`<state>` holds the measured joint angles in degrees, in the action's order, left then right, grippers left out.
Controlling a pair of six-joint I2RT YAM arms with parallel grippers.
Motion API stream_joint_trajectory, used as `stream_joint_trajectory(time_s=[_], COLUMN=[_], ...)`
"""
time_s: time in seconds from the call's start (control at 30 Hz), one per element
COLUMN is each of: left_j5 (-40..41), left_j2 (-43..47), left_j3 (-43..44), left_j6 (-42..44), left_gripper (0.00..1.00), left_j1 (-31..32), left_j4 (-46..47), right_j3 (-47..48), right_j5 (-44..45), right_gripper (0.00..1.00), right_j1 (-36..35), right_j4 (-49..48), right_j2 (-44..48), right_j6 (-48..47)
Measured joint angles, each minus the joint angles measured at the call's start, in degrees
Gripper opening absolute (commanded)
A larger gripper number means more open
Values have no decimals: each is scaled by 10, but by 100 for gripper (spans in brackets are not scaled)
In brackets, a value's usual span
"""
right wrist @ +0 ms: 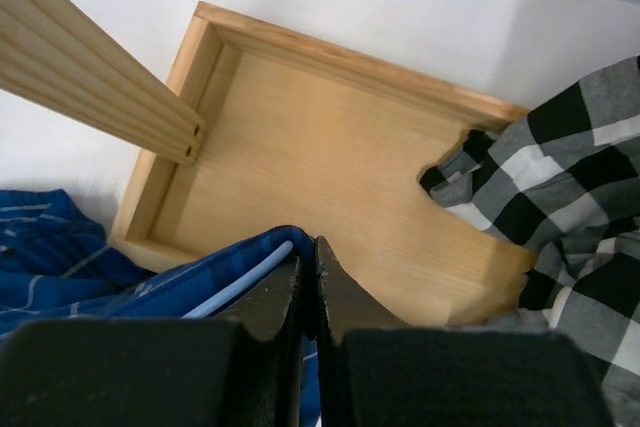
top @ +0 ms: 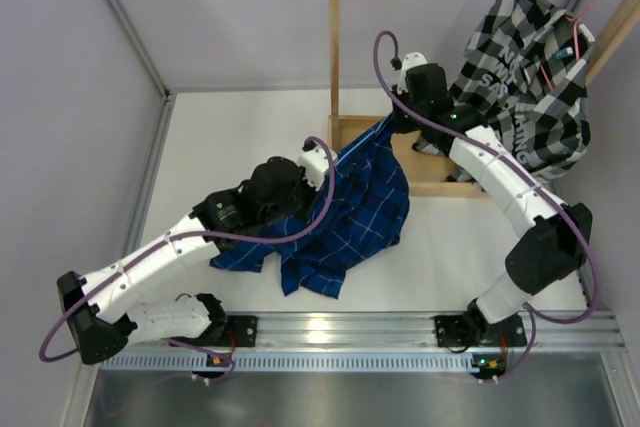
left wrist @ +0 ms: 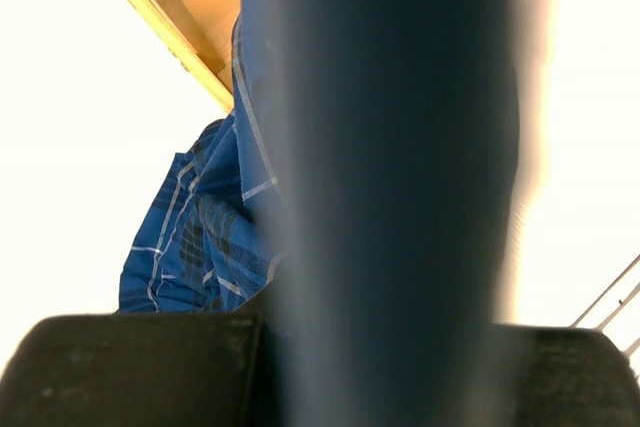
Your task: Place the shirt on the hanger
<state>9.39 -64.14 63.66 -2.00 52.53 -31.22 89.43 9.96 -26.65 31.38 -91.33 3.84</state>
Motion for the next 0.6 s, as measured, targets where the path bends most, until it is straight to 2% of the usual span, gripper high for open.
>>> stream_joint_trajectory(time_s=[0.33,0.6], left_j5=[23,51], left_j2=[3,10], left_j3=[-28,-35], left_j6=[-17,-26], left_gripper=[0,0], left_j1=[0,0], left_j4=[31,35], right_j3=[-1,3], right_j5=[-86,-138], right_gripper=[0,0], right_j1=[42,48], right_j4=[-6,-34], right_j2=[0,-15], right_j6=[61,24])
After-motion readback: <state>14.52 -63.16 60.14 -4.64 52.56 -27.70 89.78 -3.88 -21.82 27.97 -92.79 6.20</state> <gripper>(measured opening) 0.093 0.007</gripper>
